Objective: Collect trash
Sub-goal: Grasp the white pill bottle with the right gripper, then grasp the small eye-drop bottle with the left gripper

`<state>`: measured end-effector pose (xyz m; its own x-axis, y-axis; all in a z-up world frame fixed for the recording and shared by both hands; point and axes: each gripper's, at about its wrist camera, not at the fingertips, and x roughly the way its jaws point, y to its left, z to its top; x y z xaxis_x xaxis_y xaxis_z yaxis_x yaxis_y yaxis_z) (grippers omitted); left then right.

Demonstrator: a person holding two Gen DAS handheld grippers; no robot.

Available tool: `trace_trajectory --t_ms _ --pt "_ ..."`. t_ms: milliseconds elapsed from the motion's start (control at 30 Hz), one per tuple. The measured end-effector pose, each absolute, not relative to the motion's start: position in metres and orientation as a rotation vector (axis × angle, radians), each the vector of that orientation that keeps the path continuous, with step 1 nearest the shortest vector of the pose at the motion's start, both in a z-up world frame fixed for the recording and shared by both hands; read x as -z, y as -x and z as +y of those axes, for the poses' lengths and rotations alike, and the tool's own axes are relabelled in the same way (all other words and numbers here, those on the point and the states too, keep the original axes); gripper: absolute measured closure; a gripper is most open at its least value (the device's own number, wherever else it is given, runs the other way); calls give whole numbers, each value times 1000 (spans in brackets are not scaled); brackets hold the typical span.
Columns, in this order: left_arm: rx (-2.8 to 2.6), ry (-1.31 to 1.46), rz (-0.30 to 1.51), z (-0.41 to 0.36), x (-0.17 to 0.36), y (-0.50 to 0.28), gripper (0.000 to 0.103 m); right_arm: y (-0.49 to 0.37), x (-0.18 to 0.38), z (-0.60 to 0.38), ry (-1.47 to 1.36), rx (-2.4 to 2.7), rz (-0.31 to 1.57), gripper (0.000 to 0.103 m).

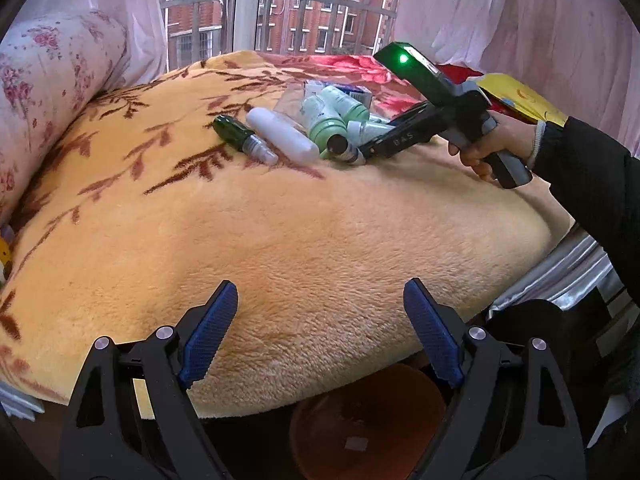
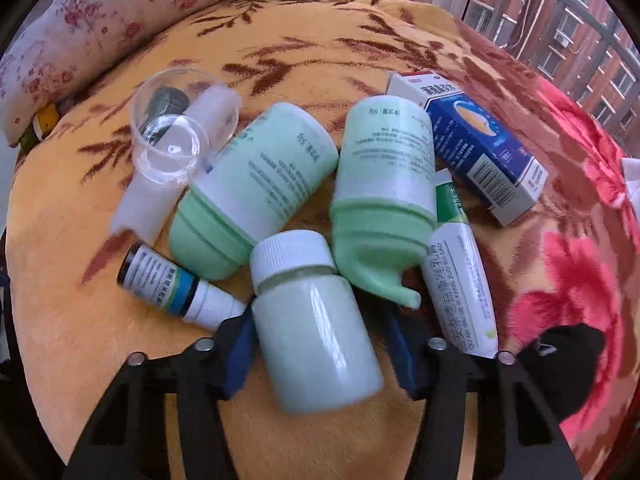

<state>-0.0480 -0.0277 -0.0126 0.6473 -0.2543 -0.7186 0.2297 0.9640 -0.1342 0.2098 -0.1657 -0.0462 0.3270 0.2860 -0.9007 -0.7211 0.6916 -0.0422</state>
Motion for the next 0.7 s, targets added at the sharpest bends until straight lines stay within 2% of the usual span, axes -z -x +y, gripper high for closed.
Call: trace_trajectory --t_ms 300,533,700 --pt "327 -69 822 -55 0 18 20 -169 33 -199 317 -582 1014 59" --pt "420 -209 840 -95 -5 -64 20 -111 14 -270 53 -552 924 59" --pt "497 -257 960 -112 15 -122 20 -84 3 -294 -49 -543 858 59"
